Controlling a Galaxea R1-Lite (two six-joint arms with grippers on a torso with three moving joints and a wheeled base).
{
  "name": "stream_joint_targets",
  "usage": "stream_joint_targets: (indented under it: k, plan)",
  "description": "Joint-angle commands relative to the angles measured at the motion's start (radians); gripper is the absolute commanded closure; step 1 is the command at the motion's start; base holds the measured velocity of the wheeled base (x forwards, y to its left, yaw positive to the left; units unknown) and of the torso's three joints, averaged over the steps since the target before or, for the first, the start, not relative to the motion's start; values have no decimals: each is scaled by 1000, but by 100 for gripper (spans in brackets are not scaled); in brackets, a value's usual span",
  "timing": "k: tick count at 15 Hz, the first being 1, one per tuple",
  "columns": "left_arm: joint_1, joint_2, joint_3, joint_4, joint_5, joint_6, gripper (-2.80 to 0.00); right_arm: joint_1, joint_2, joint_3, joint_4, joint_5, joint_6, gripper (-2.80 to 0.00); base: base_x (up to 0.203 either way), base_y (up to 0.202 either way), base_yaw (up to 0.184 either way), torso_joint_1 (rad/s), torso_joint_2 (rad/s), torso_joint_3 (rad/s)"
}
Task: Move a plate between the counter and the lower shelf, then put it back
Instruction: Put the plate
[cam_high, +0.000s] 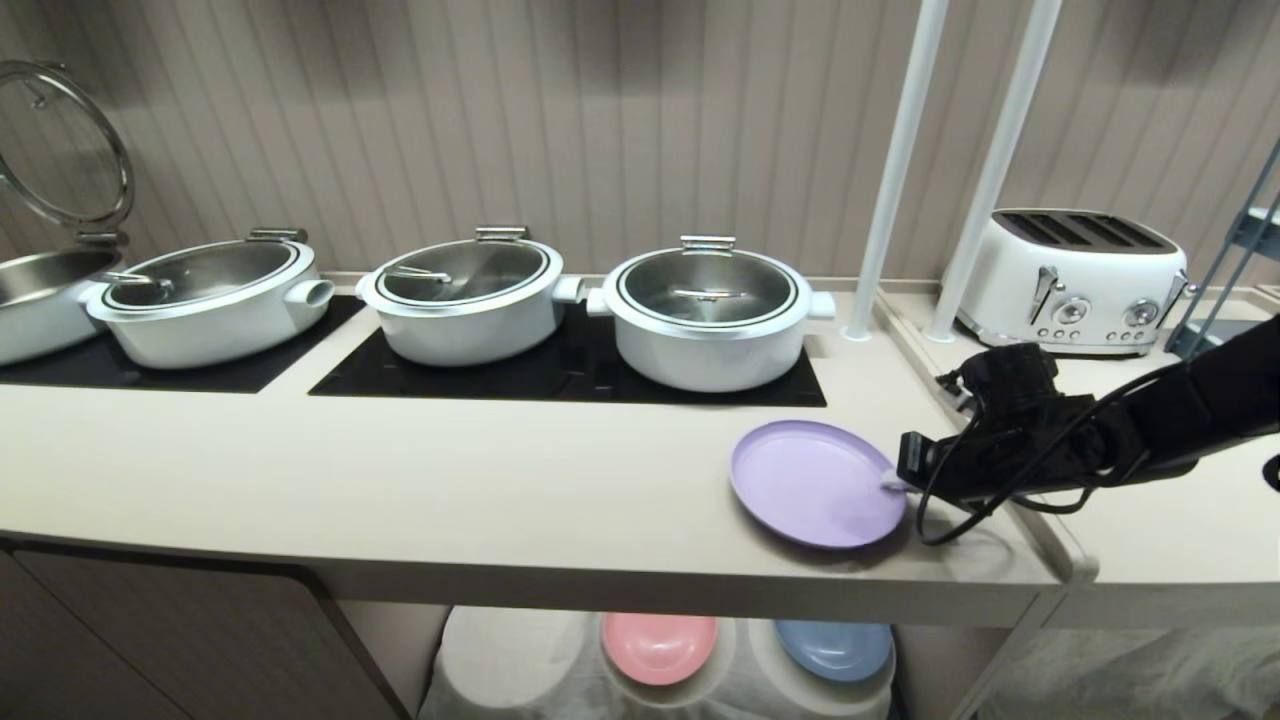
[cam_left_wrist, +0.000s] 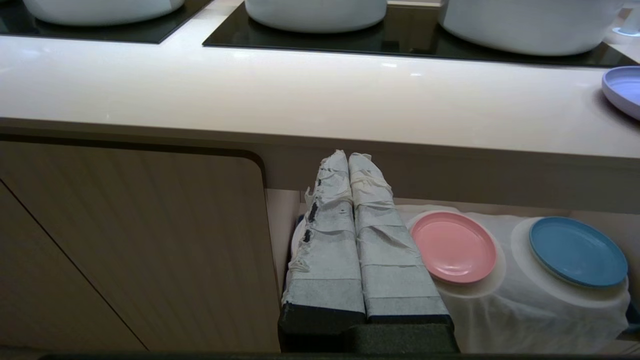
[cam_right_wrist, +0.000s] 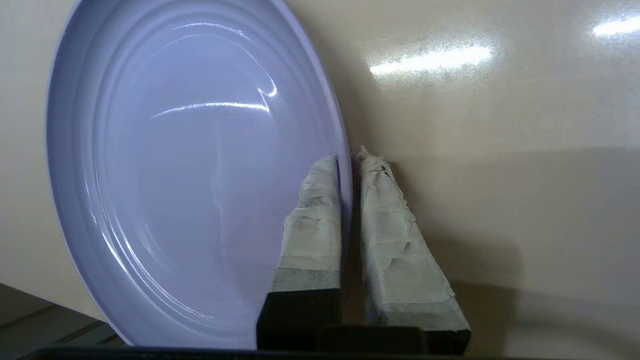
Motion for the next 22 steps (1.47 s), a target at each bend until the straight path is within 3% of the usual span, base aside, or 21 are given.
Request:
stream_joint_targets:
  k: [1,13,22]
  plan:
    - [1,1,0,0,1,-1,0,-1,3,-1,-1,1,2,-280,0,0,0,0,0,0]
    - [0,1,0,0,1,-1,0,-2,-39,-36,-10,-1,1,-280,0,0,0,0,0,0]
    - [0,1,0,0,1,-1,0,0,-232,39,-6,-8,-5,-280,0,0,0,0,0,0]
